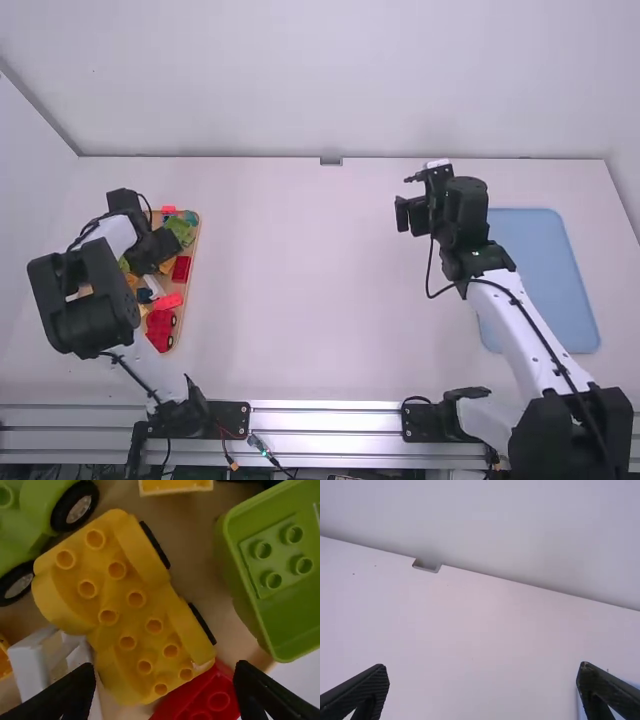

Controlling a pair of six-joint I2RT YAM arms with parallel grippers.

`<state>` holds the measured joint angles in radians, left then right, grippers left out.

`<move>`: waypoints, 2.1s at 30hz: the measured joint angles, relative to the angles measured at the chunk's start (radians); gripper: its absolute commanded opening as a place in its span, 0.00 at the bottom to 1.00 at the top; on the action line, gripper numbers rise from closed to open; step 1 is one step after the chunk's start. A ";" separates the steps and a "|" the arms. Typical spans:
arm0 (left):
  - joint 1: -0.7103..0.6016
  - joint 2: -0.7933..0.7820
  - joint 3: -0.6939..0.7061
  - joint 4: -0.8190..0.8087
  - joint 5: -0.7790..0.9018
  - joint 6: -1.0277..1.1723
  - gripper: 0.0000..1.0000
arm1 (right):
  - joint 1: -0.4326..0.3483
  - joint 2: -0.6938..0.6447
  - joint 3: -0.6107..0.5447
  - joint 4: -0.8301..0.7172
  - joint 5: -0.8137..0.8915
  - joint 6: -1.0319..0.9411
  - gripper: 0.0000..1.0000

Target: Assemble lego blocks to make yellow taxi

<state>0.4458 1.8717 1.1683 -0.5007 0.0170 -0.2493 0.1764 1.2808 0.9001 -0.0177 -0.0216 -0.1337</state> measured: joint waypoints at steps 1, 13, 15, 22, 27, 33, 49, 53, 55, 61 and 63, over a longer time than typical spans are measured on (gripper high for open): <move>0.000 0.000 -0.001 -0.003 -0.005 -0.019 0.67 | 0.000 0.000 0.000 0.004 -0.002 -0.002 0.99; 0.000 0.000 -0.085 0.119 -0.070 -0.201 0.71 | 0.000 0.000 0.000 0.003 -0.002 -0.003 0.99; 0.000 0.000 -0.105 0.173 -0.074 -0.223 0.76 | 0.000 0.000 0.000 -0.002 -0.003 -0.001 0.99; 0.000 0.000 -0.128 0.290 -0.038 -0.288 0.82 | 0.000 0.000 0.000 -0.011 -0.004 -0.002 0.99; 0.000 0.000 -0.127 0.293 0.007 -0.306 0.83 | 0.000 0.000 0.000 -0.013 -0.003 -0.002 0.99; 0.000 0.000 -0.128 0.309 -0.042 -0.412 0.85 | 0.000 0.000 0.000 -0.013 0.000 -0.003 0.99; -0.005 0.000 -0.170 0.394 -0.079 -0.564 0.82 | 0.000 0.000 0.000 -0.013 -0.001 -0.005 0.99; -0.006 -0.002 -0.175 0.397 -0.074 -0.563 0.80 | 0.000 0.000 0.000 -0.013 -0.002 -0.004 0.99; -0.006 -0.002 -0.175 0.397 -0.054 -0.563 0.76 | 0.000 0.000 0.000 -0.013 0.000 -0.007 0.99; -0.006 -0.003 -0.178 0.405 -0.023 -0.563 0.73 | 0.000 0.000 0.000 -0.013 -0.001 -0.006 0.99; -0.006 -0.004 -0.178 0.405 -0.017 -0.564 0.72 | 0.000 0.000 0.000 -0.013 0.000 -0.005 0.99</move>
<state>0.4400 1.8679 0.9901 -0.0959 -0.0002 -0.8131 0.1764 1.2808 0.9001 -0.0311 -0.0216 -0.1383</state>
